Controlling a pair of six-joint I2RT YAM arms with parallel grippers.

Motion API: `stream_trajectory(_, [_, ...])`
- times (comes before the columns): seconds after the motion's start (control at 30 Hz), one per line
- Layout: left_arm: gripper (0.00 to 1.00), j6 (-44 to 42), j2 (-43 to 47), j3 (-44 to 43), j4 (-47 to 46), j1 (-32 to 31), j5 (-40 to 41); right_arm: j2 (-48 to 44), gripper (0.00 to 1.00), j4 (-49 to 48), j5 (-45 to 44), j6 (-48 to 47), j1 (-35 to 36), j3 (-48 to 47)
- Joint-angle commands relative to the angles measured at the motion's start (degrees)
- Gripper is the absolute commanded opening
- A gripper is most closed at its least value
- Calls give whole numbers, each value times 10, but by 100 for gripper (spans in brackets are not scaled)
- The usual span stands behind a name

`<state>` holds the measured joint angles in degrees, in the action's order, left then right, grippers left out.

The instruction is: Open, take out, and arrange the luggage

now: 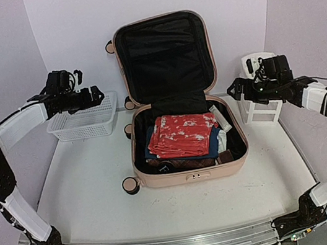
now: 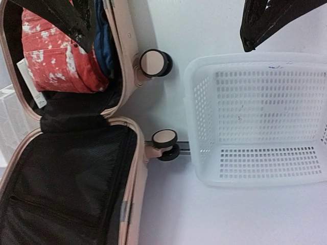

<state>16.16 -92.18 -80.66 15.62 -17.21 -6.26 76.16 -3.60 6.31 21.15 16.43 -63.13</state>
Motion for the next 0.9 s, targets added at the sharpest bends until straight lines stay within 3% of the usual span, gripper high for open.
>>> stream_trajectory(0.0, [100, -88, -61, -123, 166, 19, 34, -59, 98, 25, 60, 20, 1, 44])
stream_trajectory(0.53, [93, -25, -332, -400, 291, 170, -19, -135, 98, 80, 97, 5, 0, 119])
stream_trajectory(0.67, [92, -39, -371, -423, 301, 186, -27, -153, 98, 87, 92, 0, 1, 121])
stream_trajectory(0.87, [87, -69, -401, -418, 343, 185, -105, -158, 98, 89, 94, -2, 1, 124])
